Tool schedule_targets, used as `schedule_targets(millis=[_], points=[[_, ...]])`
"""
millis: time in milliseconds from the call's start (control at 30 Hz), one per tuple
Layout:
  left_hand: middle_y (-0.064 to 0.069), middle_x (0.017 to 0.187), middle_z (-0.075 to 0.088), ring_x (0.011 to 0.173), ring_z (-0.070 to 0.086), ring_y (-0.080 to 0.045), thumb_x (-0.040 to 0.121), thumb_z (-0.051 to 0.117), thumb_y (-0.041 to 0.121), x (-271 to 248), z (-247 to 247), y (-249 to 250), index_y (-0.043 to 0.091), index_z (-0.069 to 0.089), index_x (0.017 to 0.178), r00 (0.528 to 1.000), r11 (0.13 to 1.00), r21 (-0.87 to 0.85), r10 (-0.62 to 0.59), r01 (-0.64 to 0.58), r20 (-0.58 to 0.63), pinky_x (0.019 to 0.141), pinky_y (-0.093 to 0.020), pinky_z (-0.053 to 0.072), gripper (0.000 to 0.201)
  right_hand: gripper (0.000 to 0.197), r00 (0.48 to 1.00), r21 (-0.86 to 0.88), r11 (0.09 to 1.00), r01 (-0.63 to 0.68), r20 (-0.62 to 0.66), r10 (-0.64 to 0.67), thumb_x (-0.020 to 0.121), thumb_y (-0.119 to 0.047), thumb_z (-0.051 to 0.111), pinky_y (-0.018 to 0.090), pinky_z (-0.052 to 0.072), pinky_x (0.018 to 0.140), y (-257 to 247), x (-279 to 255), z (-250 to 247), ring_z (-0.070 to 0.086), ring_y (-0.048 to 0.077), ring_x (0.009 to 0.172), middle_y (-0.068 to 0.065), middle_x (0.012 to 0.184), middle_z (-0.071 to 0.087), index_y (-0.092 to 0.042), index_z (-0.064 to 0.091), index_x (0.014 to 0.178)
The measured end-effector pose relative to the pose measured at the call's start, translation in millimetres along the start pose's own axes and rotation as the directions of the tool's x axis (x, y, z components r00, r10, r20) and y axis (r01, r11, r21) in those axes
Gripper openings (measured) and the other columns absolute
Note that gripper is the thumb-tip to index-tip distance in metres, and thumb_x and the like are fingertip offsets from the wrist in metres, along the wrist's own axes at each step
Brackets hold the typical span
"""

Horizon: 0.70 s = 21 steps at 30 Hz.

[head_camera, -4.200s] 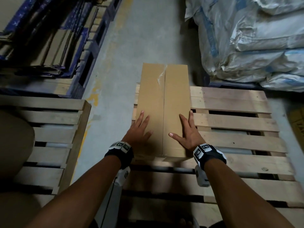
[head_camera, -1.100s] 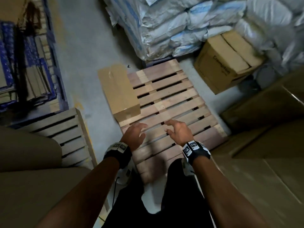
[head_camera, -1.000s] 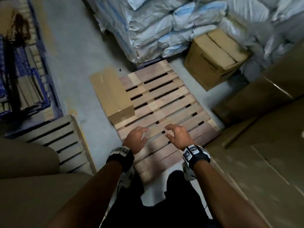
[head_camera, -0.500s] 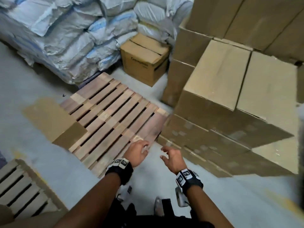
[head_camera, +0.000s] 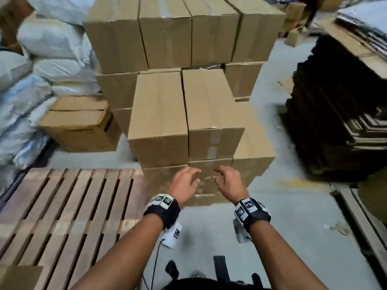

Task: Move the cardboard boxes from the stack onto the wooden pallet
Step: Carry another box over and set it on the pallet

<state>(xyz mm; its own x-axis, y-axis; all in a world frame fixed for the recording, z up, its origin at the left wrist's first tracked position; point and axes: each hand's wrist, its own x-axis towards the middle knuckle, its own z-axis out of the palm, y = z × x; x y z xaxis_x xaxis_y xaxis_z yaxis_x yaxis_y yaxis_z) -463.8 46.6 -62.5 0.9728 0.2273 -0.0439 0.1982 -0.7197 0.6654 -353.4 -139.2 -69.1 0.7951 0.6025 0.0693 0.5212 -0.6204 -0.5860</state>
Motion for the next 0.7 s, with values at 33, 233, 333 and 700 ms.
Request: schedule_targets(millis=[33, 233, 333, 700], points=[[0.007, 0.131, 0.06, 0.119, 0.058, -0.018, 0.102, 0.061, 0.029, 10.6, -6.4, 7.1, 0.031, 0.061, 0.135, 1.0, 0.999, 0.024, 0.029, -0.029, -0.007, 0.105, -0.039, 0.048, 0.034, 0.024, 1.0, -0.025, 1.0, 0.002, -0.027, -0.003, 0.096, -0.018, 0.069, 0.036, 0.054, 0.092, -0.5, 4.7, -11.9, 0.068, 0.027, 0.102, 0.008, 0.111, 0.073, -0.013, 0.071, 0.119], [0.005, 0.139, 0.057, 0.123, 0.059, -0.019, 0.103, 0.059, 0.035, 64.5, -50.7, 36.3, 0.03, 0.055, 0.142, 0.989, 0.974, 0.176, 0.144, -0.139, -0.015, 0.103, -0.045, 0.052, 0.039, 0.029, 0.995, -0.215, 0.976, 0.018, -0.095, -0.039, 0.099, -0.031, 0.065, 0.039, 0.055, 0.089, -3.0, 49.5, -71.9, 0.064, 0.027, 0.102, 0.006, 0.113, 0.068, -0.017, 0.064, 0.125], [0.002, 0.144, 0.055, 0.128, 0.056, -0.02, 0.104, 0.058, 0.035, 92.1, -69.3, 43.0, 0.026, 0.052, 0.146, 0.986, 0.958, 0.239, 0.168, -0.161, -0.012, 0.106, -0.045, 0.05, 0.043, 0.038, 0.996, -0.291, 0.957, 0.018, -0.074, -0.041, 0.1, -0.04, 0.062, 0.044, 0.057, 0.087, 0.8, 78.3, -91.5, 0.063, 0.028, 0.106, 0.005, 0.124, 0.062, -0.021, 0.057, 0.132], [-0.003, 0.157, 0.039, 0.142, 0.041, -0.026, 0.101, 0.054, 0.055, 264.1, -106.2, 13.3, 0.021, 0.037, 0.156, 0.99, 0.887, 0.441, 0.104, -0.137, 0.098, 0.107, -0.052, 0.048, 0.067, 0.081, 0.972, -0.537, 0.826, 0.173, 0.229, -0.055, 0.097, -0.079, 0.034, 0.057, 0.04, 0.115, 68.6, 260.8, -130.3, 0.037, 0.042, 0.144, 0.008, 0.17, 0.022, -0.029, 0.028, 0.161]])
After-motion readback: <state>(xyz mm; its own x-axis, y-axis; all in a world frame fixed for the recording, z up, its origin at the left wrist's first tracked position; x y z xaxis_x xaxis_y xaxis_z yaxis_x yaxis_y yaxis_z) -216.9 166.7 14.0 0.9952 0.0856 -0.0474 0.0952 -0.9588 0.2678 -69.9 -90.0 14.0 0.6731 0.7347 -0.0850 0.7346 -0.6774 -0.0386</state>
